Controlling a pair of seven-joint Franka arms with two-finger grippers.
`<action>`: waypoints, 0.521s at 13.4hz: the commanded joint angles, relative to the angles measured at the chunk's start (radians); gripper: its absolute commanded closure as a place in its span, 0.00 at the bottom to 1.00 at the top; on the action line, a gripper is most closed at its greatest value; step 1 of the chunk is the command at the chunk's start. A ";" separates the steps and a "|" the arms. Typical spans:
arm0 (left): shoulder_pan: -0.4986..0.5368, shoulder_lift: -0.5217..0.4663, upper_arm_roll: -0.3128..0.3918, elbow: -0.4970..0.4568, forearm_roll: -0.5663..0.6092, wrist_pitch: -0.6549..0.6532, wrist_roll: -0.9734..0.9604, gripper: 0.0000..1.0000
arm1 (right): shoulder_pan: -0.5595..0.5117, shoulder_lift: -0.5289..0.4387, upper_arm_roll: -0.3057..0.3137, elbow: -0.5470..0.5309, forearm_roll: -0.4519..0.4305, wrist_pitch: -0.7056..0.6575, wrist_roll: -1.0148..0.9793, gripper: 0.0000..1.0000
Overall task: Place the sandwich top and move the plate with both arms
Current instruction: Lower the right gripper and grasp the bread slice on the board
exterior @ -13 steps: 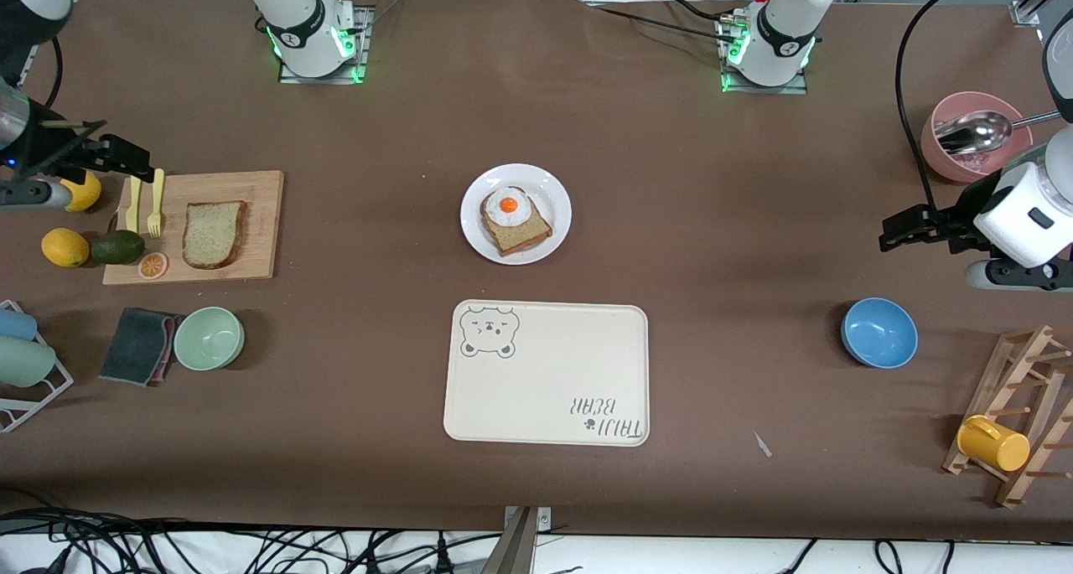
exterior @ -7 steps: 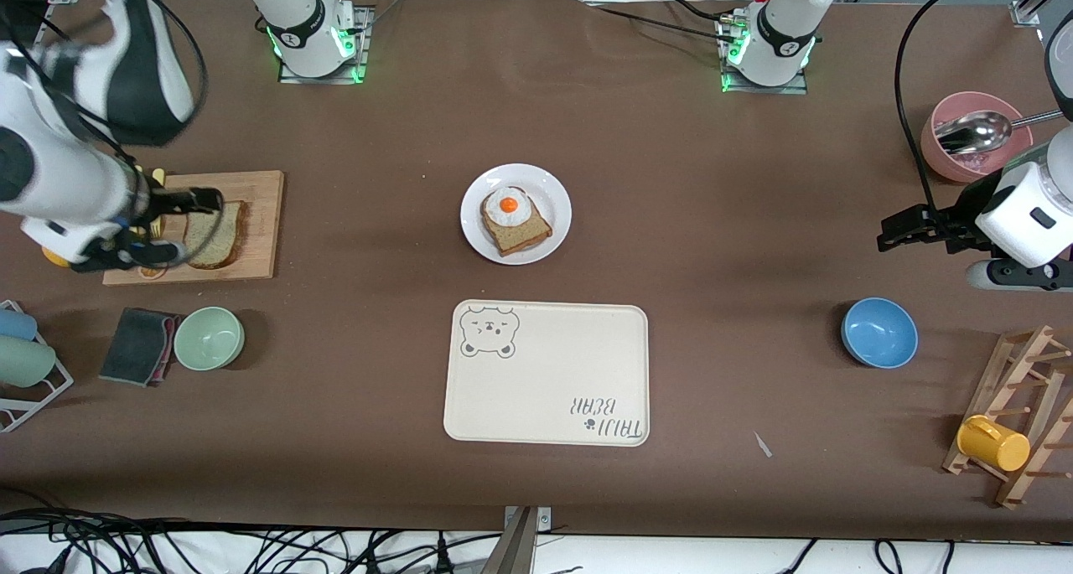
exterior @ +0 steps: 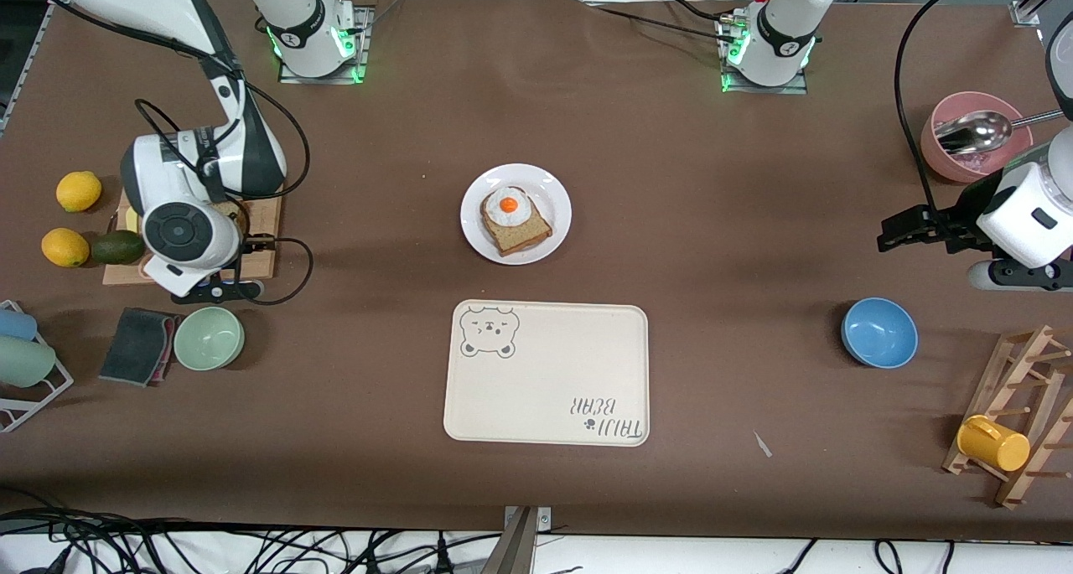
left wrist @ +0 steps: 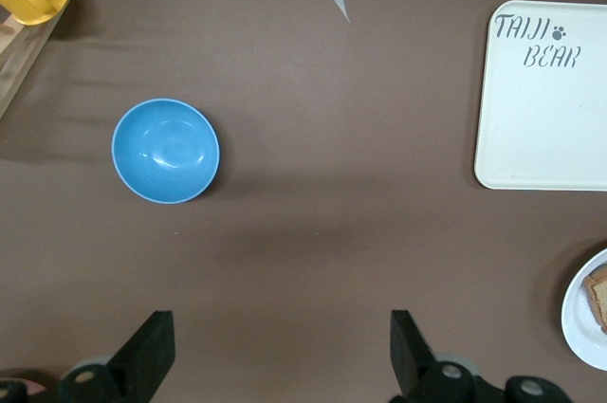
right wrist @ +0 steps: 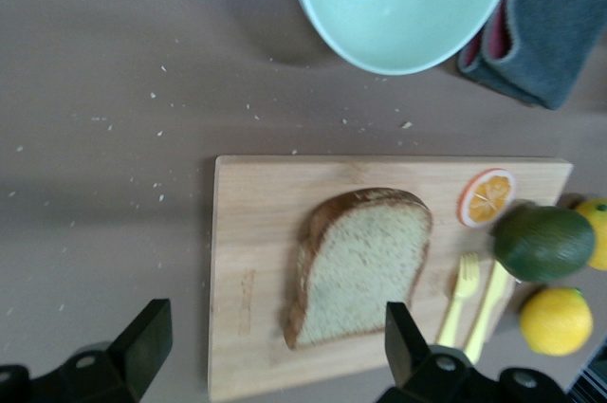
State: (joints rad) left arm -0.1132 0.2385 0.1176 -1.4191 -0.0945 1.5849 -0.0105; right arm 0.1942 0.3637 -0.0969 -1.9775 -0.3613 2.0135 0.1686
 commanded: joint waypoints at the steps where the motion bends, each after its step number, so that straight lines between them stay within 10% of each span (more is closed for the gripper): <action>1: 0.000 0.012 0.008 0.026 -0.036 -0.009 0.000 0.00 | 0.001 -0.038 -0.035 -0.136 -0.065 0.114 0.066 0.04; 7: -0.002 0.008 0.008 0.026 -0.037 -0.010 -0.002 0.00 | -0.009 0.011 -0.073 -0.173 -0.084 0.162 0.068 0.22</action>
State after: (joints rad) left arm -0.1135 0.2385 0.1176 -1.4187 -0.0996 1.5849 -0.0107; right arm 0.1887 0.3703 -0.1640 -2.1202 -0.4194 2.1444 0.2168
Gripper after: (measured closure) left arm 0.000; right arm 0.132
